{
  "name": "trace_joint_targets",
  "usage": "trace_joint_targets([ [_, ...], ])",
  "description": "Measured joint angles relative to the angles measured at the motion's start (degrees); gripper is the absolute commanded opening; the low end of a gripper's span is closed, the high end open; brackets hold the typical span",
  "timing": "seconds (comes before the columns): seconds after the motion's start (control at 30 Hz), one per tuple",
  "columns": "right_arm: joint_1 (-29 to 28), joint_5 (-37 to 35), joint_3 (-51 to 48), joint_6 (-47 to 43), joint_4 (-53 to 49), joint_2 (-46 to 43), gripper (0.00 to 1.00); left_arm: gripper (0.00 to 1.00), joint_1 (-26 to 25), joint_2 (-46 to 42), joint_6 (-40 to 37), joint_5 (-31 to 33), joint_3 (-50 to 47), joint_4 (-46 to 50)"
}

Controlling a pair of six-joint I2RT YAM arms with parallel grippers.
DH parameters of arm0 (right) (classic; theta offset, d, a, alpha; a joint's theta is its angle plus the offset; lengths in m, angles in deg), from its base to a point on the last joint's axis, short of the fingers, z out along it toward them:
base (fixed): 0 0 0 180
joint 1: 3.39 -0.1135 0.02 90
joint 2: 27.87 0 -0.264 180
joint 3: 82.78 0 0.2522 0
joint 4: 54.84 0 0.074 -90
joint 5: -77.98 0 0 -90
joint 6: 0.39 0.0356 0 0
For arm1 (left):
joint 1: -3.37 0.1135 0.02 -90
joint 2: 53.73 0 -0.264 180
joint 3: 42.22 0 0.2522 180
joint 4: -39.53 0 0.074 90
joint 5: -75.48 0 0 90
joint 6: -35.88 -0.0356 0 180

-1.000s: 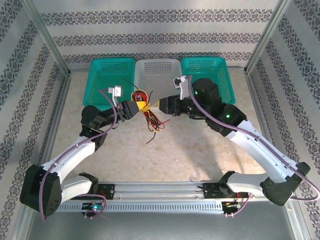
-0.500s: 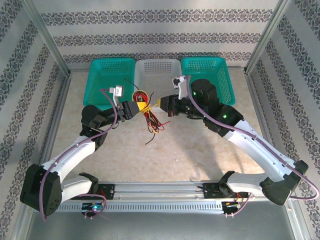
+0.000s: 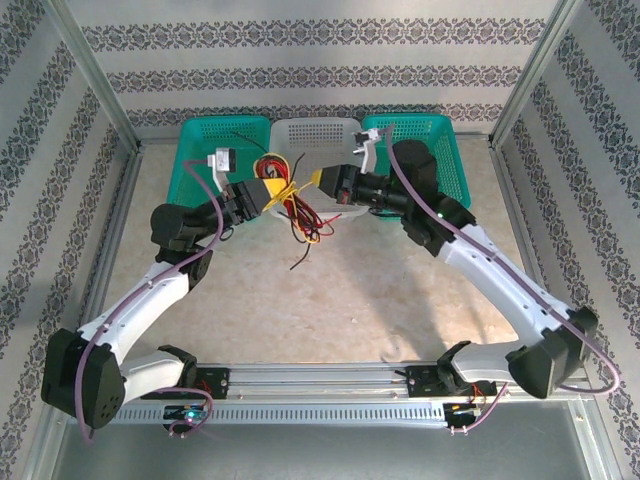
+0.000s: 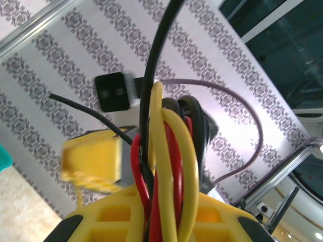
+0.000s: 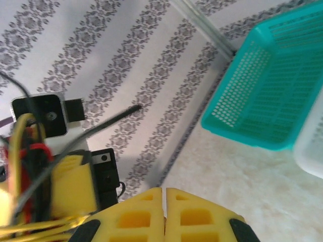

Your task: Untangle the cables

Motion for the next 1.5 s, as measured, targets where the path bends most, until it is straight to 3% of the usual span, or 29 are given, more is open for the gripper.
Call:
trace_joint_targets([
  [0.3,-3.82,2.40,-11.04,11.39,25.49,1.75,0.00,0.00,0.00,-1.01,2.36,6.80,4.26,-1.95],
  [0.5,-7.43,-0.83,-17.44,20.79,44.22,3.19,0.00,0.00,0.00,2.32,2.64,12.33,8.02,-4.63],
  [0.63,-12.02,-6.56,-20.87,24.87,52.11,4.33,0.00,0.00,-0.02,1.31,-3.58,17.11,7.98,-1.57],
  [0.9,-18.84,-16.39,-24.15,28.17,58.05,5.20,0.00,0.00,-0.02,-1.09,-16.20,34.40,2.97,2.56],
  [1.13,-20.68,-19.52,-24.57,27.17,55.63,4.33,0.00,0.00,-0.11,1.55,-20.20,42.69,-0.13,5.42],
  [1.33,-20.63,-19.52,-13.97,16.68,34.93,-0.55,0.00,0.00,-0.11,0.63,-23.56,45.53,-3.04,11.13],
  [1.5,-19.23,-19.54,3.23,5.05,14.62,-1.66,0.00,0.00,-0.87,-3.13,-25.94,42.10,-3.89,15.28],
])
